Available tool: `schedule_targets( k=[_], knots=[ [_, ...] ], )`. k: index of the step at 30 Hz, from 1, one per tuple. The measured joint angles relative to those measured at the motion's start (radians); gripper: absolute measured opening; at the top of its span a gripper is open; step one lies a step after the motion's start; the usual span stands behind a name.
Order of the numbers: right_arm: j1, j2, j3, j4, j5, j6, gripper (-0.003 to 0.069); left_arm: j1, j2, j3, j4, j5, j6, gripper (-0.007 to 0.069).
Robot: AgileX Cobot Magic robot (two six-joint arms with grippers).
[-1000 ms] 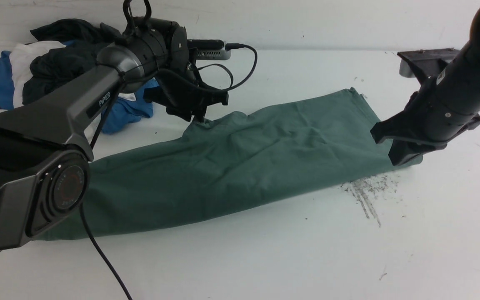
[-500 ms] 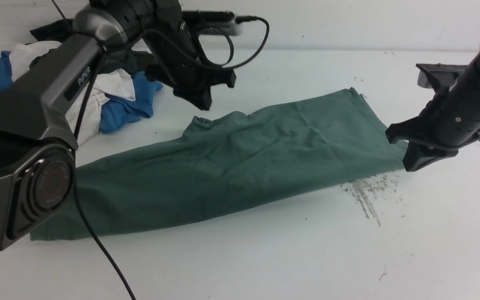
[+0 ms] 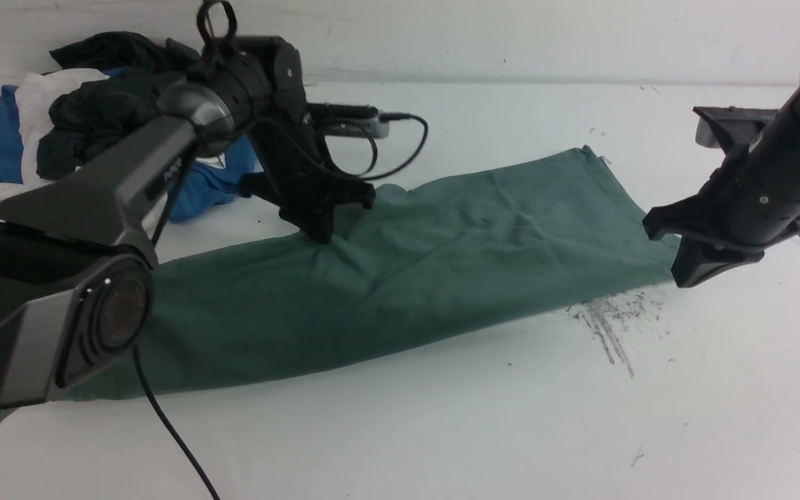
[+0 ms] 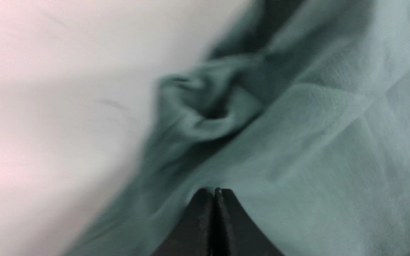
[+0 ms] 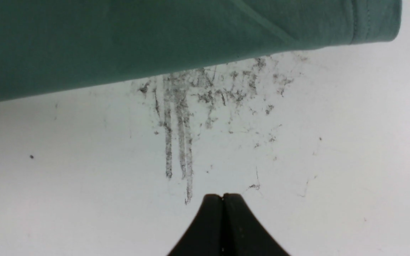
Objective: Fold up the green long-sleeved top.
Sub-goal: Use both arms to drag the lower edge of the fabric forward and fold it over the upper edge, then hold the left edge of the fabric with your left arm
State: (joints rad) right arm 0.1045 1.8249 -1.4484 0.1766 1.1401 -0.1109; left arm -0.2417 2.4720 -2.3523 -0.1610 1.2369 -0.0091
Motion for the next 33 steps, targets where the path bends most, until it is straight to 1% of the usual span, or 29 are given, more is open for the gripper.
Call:
schedule_targets(
  k=[1, 6, 9, 10, 11, 13, 14, 15, 16, 18, 21, 24, 27, 28, 33],
  knots=[
    [0.000, 0.000, 0.000, 0.000, 0.003, -0.001, -0.0014, 0.008, -0.008, -0.002, -0.003, 0.000, 0.000, -0.0003],
    [0.000, 0.000, 0.000, -0.001, 0.040, -0.020, -0.0014, 0.160, -0.152, 0.010, -0.135, -0.001, 0.050, 0.0000],
    [0.000, 0.000, 0.000, -0.011, 0.064, -0.033, -0.0014, 0.249, -0.274, 0.109, -0.209, -0.004, 0.084, 0.0000],
    [0.000, 0.000, 0.000, -0.012, 0.068, -0.035, -0.0014, 0.255, -0.274, 0.119, -0.209, -0.004, 0.086, 0.0000],
    [0.000, 0.000, 0.000, -0.016, 0.076, -0.039, -0.0014, 0.279, -0.323, 0.181, -0.221, -0.005, 0.096, 0.0000],
    [0.000, 0.000, 0.000, -0.015, 0.080, -0.047, -0.0014, 0.330, -0.463, 0.381, -0.225, -0.005, 0.127, 0.0000],
    [0.000, 0.000, 0.000, -0.014, 0.081, -0.047, -0.0014, 0.337, -0.484, 0.397, -0.224, -0.005, 0.129, 0.0000],
    [0.000, 0.000, 0.000, -0.007, 0.081, -0.049, -0.0014, 0.364, -0.562, 0.545, -0.212, -0.004, 0.138, 0.0000],
    [0.000, 0.000, 0.000, -0.003, 0.081, -0.049, -0.0014, 0.364, -0.571, 0.560, -0.210, -0.004, 0.138, 0.0000],
    [0.000, 0.000, 0.000, 0.019, 0.074, -0.050, -0.0014, 0.390, -0.654, 0.722, -0.190, -0.003, 0.144, 0.0000],
    [0.000, 0.000, 0.000, 0.049, 0.055, -0.055, -0.0014, 0.399, -0.695, 0.838, -0.160, -0.002, 0.137, 0.0014],
    [0.000, 0.000, 0.000, 0.072, 0.042, -0.065, -0.0014, 0.393, -0.700, 0.888, -0.132, -0.004, 0.127, 0.0043],
    [0.000, 0.001, 0.000, 0.093, 0.040, -0.072, -0.0014, 0.376, -0.686, 0.899, -0.084, -0.006, 0.110, 0.0104],
    [0.000, 0.002, 0.000, 0.094, 0.040, -0.072, -0.0014, 0.376, -0.685, 0.899, -0.081, -0.007, 0.108, 0.0109],
    [0.000, 0.019, 0.000, 0.098, 0.039, -0.074, -0.0014, 0.370, -0.657, 0.901, 0.044, -0.073, -0.017, 0.0276]
  ],
)
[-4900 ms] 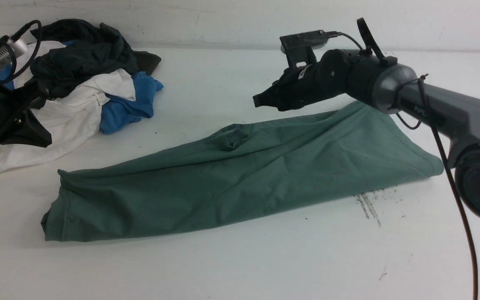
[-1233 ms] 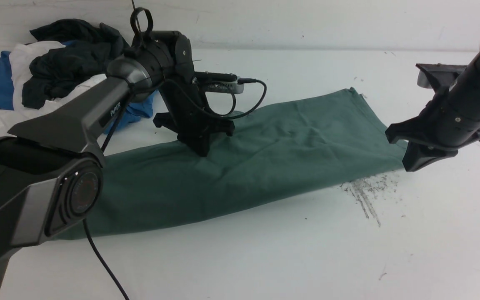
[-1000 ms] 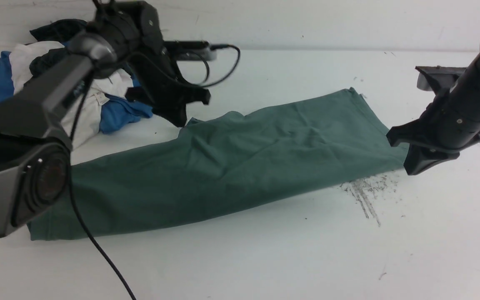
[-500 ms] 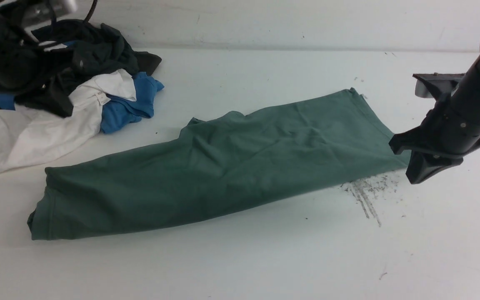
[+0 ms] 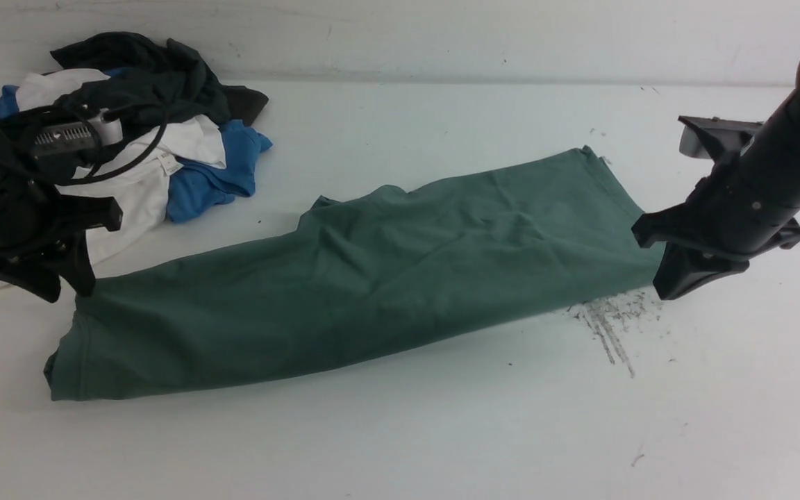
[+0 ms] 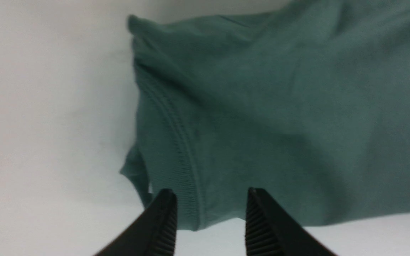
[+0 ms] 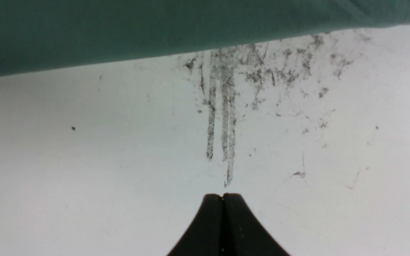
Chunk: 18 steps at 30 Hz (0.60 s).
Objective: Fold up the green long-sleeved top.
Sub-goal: Hold the left edge of the fabric with your left arm
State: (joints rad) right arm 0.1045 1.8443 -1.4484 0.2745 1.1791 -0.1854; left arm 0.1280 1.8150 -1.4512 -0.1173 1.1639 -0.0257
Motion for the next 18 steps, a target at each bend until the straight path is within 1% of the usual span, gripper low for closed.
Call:
schedule_targets(
  k=[1, 2, 3, 7, 9, 13, 18],
  knots=[
    [0.000, 0.001, 0.000, 0.000, 0.000, 0.000, -0.0014, 0.000, 0.002, 0.000, 0.009, 0.000, -0.005, 0.0290],
    [0.000, 0.008, 0.000, 0.000, 0.000, 0.000, -0.0014, 0.000, 0.010, 0.000, 0.034, 0.001, -0.032, 0.0347],
    [0.000, 0.012, 0.000, 0.000, -0.001, 0.000, -0.0014, 0.000, 0.016, 0.000, 0.044, 0.001, -0.039, 0.0381],
    [0.000, 0.025, 0.000, 0.000, -0.002, -0.001, -0.0014, 0.000, 0.055, 0.000, 0.043, 0.012, -0.051, 0.0486],
    [0.000, 0.034, 0.000, 0.000, -0.002, -0.008, -0.0014, -0.001, 0.088, 0.000, 0.031, 0.017, -0.051, 0.0522],
    [0.000, 0.039, 0.000, 0.000, -0.002, -0.020, -0.0014, -0.001, 0.162, 0.000, -0.005, 0.018, -0.052, 0.0543],
    [0.000, 0.039, 0.000, -0.001, -0.002, -0.026, -0.0014, -0.001, 0.231, 0.000, 0.018, 0.010, -0.061, 0.0543]
  ],
)
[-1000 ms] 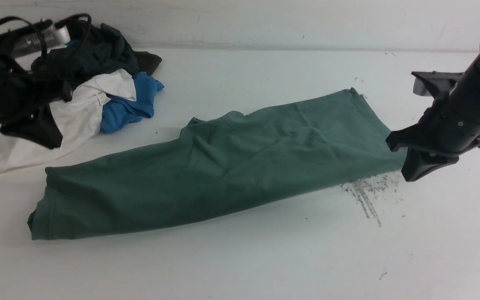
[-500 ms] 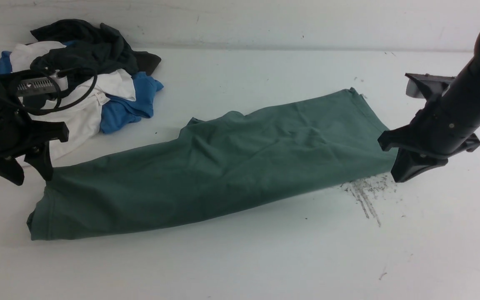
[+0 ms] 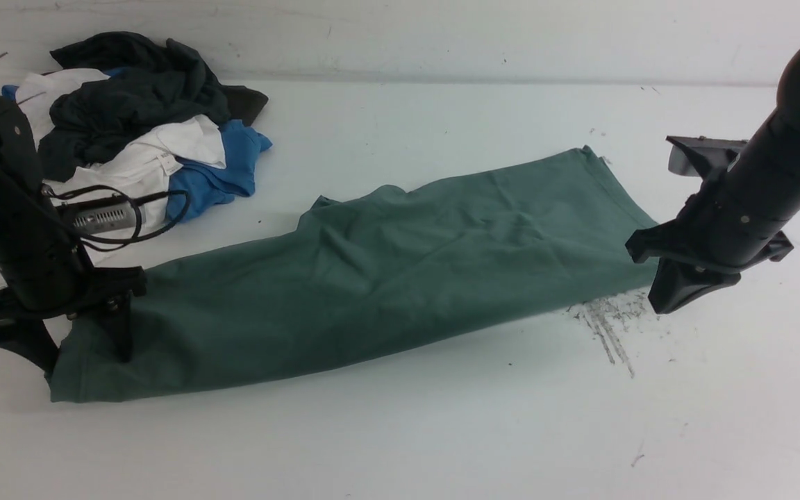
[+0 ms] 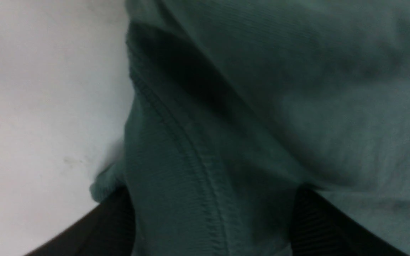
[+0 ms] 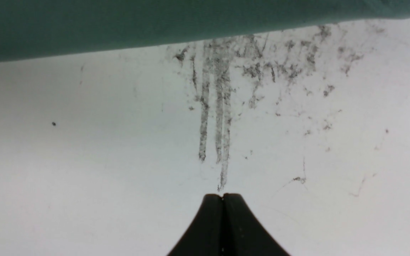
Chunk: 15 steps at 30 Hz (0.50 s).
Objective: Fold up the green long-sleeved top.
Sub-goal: Hold the left edge of the fabric with your left arm
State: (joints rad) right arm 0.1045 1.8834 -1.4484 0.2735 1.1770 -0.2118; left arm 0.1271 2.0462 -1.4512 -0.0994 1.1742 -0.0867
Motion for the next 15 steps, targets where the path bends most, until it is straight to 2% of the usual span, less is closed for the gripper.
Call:
schedule_targets(
  k=[6, 10, 14, 15],
  knots=[
    [0.000, 0.000, 0.000, 0.002, 0.000, -0.001, -0.0014, 0.000, 0.015, 0.000, 0.054, 0.004, -0.009, 0.0543],
    [0.000, 0.000, 0.000, 0.017, 0.012, -0.001, -0.0014, 0.000, 0.015, -0.001, 0.052, 0.004, -0.009, 0.0507],
    [0.000, 0.000, 0.000, 0.029, 0.039, -0.007, -0.0014, 0.000, 0.023, -0.003, 0.015, 0.006, -0.016, 0.0286],
    [0.000, 0.000, 0.000, 0.029, 0.039, -0.009, -0.0014, 0.000, 0.023, -0.003, 0.015, 0.006, -0.015, 0.0273]
  ],
)
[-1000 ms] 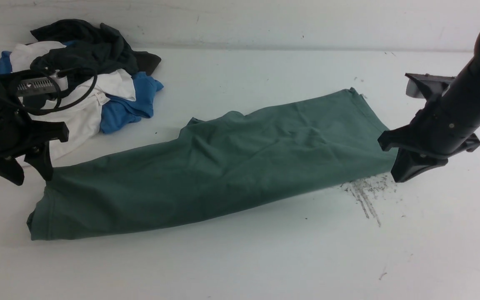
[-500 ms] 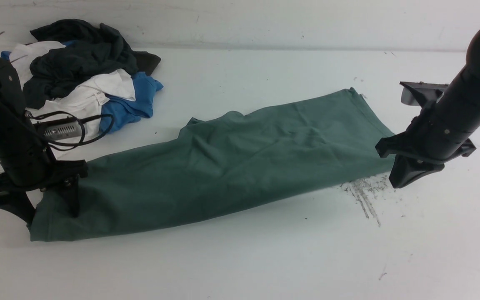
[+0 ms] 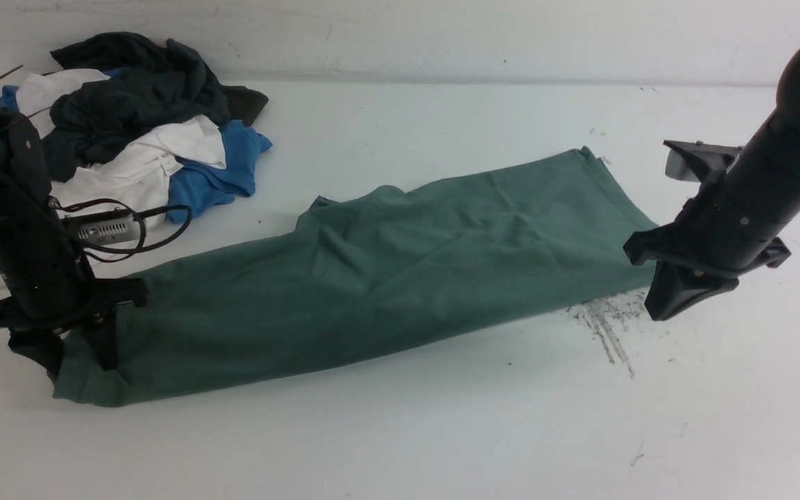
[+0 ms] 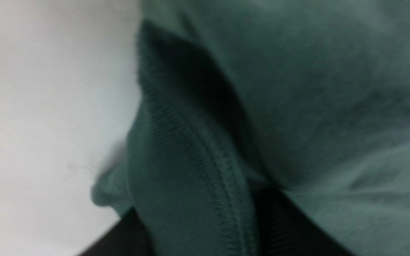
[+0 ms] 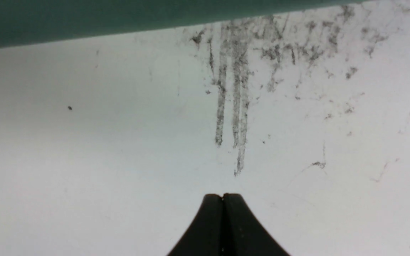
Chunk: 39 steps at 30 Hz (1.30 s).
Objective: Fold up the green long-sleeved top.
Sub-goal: Hold the left edge of the fabric with your left arm, then drag the left edge of the fabric to the left with your left arm and fold it to the right edge
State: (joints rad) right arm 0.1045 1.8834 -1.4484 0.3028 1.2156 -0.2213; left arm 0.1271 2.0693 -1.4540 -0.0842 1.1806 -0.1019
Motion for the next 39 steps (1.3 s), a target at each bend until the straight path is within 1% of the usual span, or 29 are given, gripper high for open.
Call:
schedule_targets(
  k=[1, 2, 4, 6, 9, 14, 15, 18, 21, 23, 25, 26, 27, 28, 29, 30, 31, 34, 39],
  knots=[
    [0.000, 0.000, 0.000, 0.000, 0.001, -0.012, -0.0014, 0.000, 0.004, -0.001, 0.008, 0.008, 0.008, 0.0156],
    [0.000, 0.000, 0.001, 0.000, 0.002, -0.025, -0.0014, 0.000, 0.004, -0.001, 0.023, 0.010, 0.015, 0.0084],
    [0.000, -0.011, 0.016, -0.001, 0.001, -0.036, -0.0014, 0.003, 0.003, -0.001, 0.047, 0.016, 0.018, 0.0031],
    [0.000, -0.034, 0.050, -0.006, 0.001, -0.042, -0.0014, 0.015, -0.010, 0.000, 0.072, 0.018, 0.021, 0.0012],
    [0.000, -0.103, 0.135, -0.025, 0.000, -0.046, -0.0014, 0.051, -0.079, 0.003, 0.107, 0.018, 0.030, 0.0008],
    [0.000, -0.230, 0.284, -0.036, 0.000, -0.046, -0.0014, 0.082, -0.230, 0.003, 0.121, 0.024, 0.061, 0.0008],
    [0.000, -0.274, 0.335, -0.036, 0.001, -0.046, -0.0014, 0.091, -0.303, 0.003, 0.123, 0.027, 0.084, 0.0008],
    [0.000, -0.359, 0.439, -0.036, -0.005, -0.046, -0.0014, 0.102, -0.405, -0.013, 0.119, 0.038, 0.143, 0.0008],
    [-0.001, -0.413, 0.496, -0.036, -0.006, -0.046, -0.0014, 0.107, -0.465, -0.043, 0.108, 0.054, 0.163, 0.0008],
    [-0.001, -0.480, 0.557, -0.035, -0.023, -0.039, -0.0014, 0.108, -0.521, -0.110, 0.043, 0.064, 0.176, 0.0008],
    [-0.001, -0.524, 0.593, -0.033, -0.033, -0.024, -0.0014, 0.108, -0.536, -0.180, -0.052, 0.076, 0.176, 0.0008],
    [-0.001, -0.529, 0.596, -0.033, -0.034, -0.022, -0.0014, 0.108, -0.536, -0.187, -0.063, 0.076, 0.176, 0.0008],
    [-0.001, -0.567, 0.617, -0.033, -0.035, -0.011, -0.0014, 0.104, -0.535, -0.236, -0.144, 0.077, 0.177, 0.0008],
    [-0.001, -0.600, 0.634, -0.033, -0.035, 0.001, -0.0014, 0.089, -0.527, -0.288, -0.228, 0.078, 0.177, 0.0008],
    [-0.001, -0.604, 0.636, -0.033, -0.035, 0.002, -0.0014, 0.087, -0.525, -0.294, -0.228, 0.078, 0.177, 0.0008],
    [-0.001, -0.634, 0.644, -0.033, -0.034, 0.005, -0.0014, 0.058, -0.511, -0.337, -0.288, 0.078, 0.177, 0.0008],
    [-0.001, -0.638, 0.646, -0.033, -0.034, 0.006, -0.0014, 0.053, -0.506, -0.342, -0.303, 0.078, 0.177, 0.0008],
    [-0.002, -0.698, 0.655, -0.032, -0.034, 0.007, -0.0014, -0.069, -0.440, -0.430, -0.384, 0.078, 0.177, 0.0008],
    [-0.002, -0.750, 0.657, -0.032, -0.032, 0.007, -0.0014, -0.265, -0.278, -0.487, -0.414, 0.077, 0.168, 0.0008]
  ],
)
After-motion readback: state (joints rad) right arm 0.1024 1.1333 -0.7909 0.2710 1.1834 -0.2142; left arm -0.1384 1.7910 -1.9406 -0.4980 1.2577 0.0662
